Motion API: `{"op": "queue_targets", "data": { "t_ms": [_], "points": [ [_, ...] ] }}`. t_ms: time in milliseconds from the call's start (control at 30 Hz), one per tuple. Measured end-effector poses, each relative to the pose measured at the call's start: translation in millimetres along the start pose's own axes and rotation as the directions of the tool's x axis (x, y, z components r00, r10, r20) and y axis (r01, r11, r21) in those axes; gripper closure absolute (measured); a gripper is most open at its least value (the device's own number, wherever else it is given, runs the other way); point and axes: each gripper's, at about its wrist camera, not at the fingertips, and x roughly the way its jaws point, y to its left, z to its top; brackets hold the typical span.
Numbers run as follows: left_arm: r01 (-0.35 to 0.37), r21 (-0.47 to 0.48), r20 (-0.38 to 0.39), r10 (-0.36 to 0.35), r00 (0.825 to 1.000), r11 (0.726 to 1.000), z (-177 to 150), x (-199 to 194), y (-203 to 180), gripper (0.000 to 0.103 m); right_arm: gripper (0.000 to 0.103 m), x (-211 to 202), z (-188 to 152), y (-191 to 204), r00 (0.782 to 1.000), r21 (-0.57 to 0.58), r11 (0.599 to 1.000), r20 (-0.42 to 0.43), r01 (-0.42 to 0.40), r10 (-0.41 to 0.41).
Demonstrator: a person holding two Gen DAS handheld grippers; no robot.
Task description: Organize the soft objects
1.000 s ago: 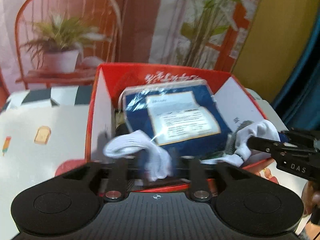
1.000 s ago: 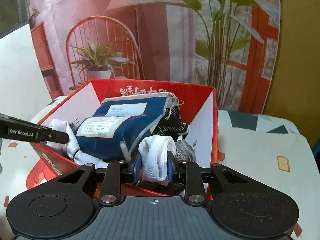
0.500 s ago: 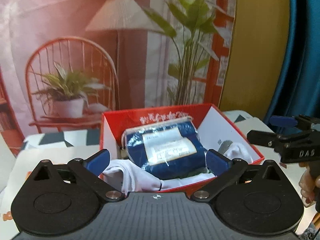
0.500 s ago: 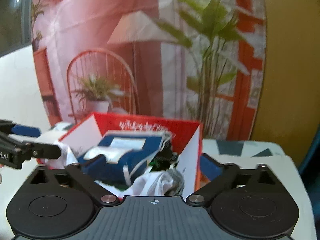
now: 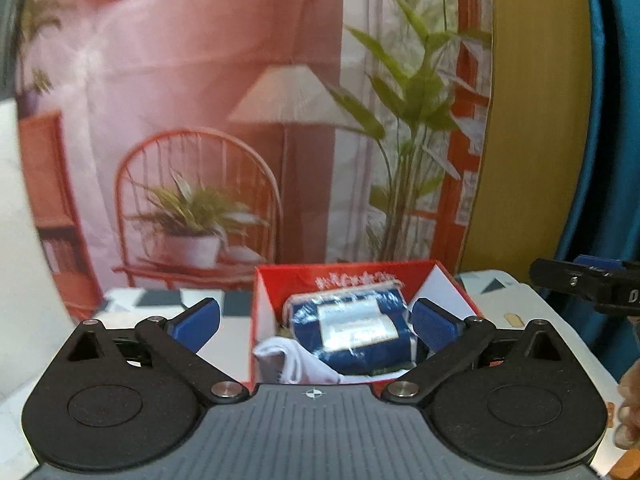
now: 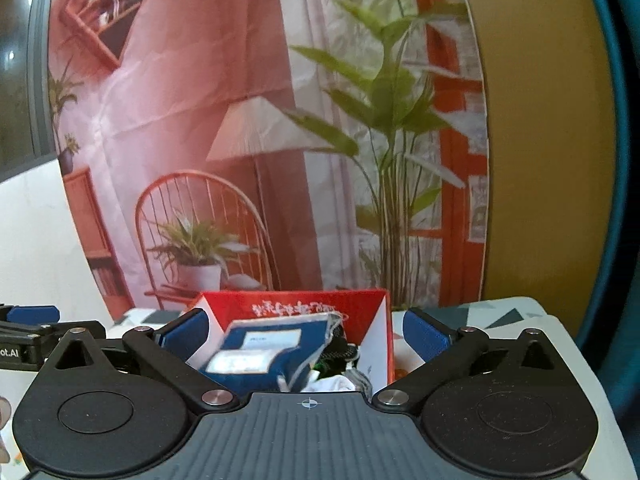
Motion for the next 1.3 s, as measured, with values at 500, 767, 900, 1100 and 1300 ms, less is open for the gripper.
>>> {"op": "queue_targets", "data": {
  "t_ms": [500,767,900,1100,1300],
  "points": [
    [-0.068,-0.052,0.055,0.071,0.996,0.996,5,-96,-3,0.000,0.000,-106,15,26,0.998,0.007,1.000,0.069,0.003,-0.003],
    [-0.092,-0.046,0.085,0.096,0.992,0.995,-3,-140,-6,0.000,0.000,-146,13,38,0.997,0.013,1.000,0.080,0.014,-0.015],
    [-0.098,-0.055,0.103,0.103,0.989,0.994,-6,-155,-7,0.000,0.000,-160,11,48,0.995,-0.017,0.999,0.091,0.045,-0.043],
    [-0.097,-0.058,0.101,0.103,0.990,0.994,-11,-160,-8,0.000,0.000,-173,6,54,0.995,-0.030,0.998,0.086,0.046,-0.044],
    [-0.098,-0.063,0.095,0.104,0.990,0.993,-12,-160,-7,0.000,0.000,-176,0,59,0.996,-0.053,0.997,0.072,0.063,-0.059]
  ]
}}
